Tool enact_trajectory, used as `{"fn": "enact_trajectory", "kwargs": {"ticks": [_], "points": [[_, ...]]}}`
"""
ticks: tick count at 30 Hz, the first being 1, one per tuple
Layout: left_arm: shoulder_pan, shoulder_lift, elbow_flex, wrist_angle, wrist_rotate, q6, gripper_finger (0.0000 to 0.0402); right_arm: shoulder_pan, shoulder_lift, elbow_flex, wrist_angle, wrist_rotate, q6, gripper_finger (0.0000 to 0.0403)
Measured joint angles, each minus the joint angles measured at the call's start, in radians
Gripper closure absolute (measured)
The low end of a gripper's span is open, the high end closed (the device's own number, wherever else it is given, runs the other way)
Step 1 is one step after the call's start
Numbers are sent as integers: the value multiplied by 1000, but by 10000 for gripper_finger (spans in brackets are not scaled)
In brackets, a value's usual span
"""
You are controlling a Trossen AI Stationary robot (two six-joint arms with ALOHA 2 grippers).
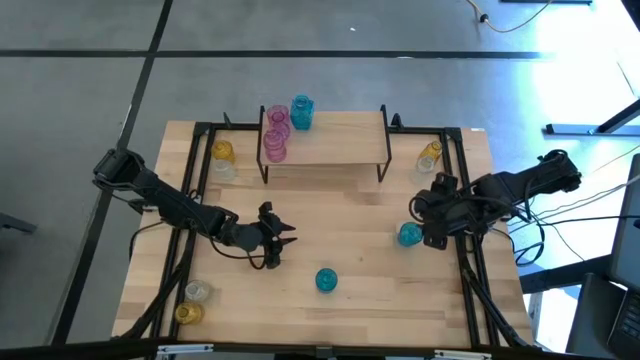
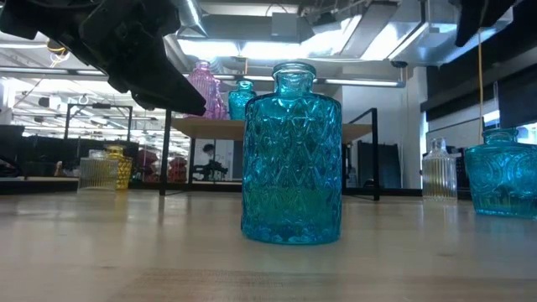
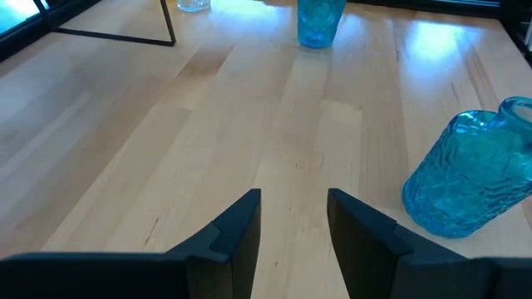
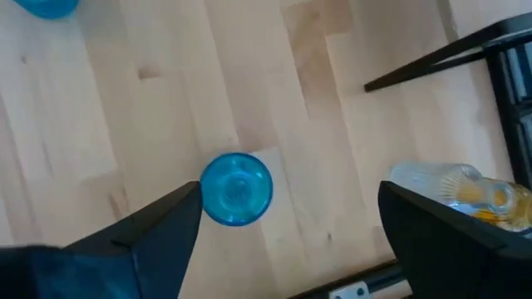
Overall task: Sort vases onto shelf
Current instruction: Put the right blue flower vase on the shelf aligned with the other blue flower vase
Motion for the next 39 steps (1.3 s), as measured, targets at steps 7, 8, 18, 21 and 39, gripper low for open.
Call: {"fn": "enact_trajectory", "kwargs": {"ticks": [7, 8, 18, 21, 39], "points": [[0, 0, 0, -2, 2, 0, 269, 0, -108, -228, 134, -43, -26, 93], [0, 0, 0, -2, 2, 0, 269, 0, -125, -271, 166, -55, -30, 97], [0, 0, 0, 0, -7, -1, 269, -1, -191, -520, 370, -157, -31, 116], [0, 0, 0, 0, -7, -1, 269, -1, -176, -537, 418, -129, -31, 115], [0, 0, 0, -1, -2, -1, 269, -2, -61, -537, 454, -138, -60, 133]]}}
